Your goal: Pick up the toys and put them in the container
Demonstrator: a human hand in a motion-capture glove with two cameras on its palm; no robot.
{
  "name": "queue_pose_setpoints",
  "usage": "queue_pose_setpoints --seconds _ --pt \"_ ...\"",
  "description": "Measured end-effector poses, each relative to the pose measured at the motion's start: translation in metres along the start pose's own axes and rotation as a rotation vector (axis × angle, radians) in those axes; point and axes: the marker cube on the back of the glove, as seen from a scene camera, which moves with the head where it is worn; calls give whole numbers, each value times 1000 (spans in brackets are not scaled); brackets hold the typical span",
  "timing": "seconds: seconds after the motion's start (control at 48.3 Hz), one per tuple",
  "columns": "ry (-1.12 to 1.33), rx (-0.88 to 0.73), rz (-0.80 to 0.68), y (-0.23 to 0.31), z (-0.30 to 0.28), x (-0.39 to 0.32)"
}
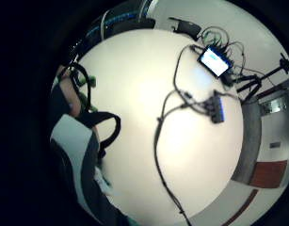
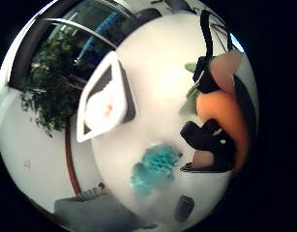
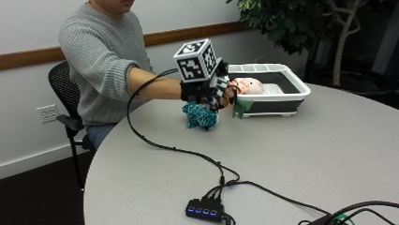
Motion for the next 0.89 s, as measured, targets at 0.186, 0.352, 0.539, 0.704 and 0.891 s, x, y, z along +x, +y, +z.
queue_pose_setpoints --seconds 0.186,0.352,0.539,0.704,0.891 --pt "-1 33 -37 -12 -38 -20" --pt "-87 31 -93 -32 -31 -76" --pt "-85 -33 -262 -71 3 -209" --pt "-60 -60 -353 -90 24 -266" --pt "-15 -195 -321 -100 43 -269"
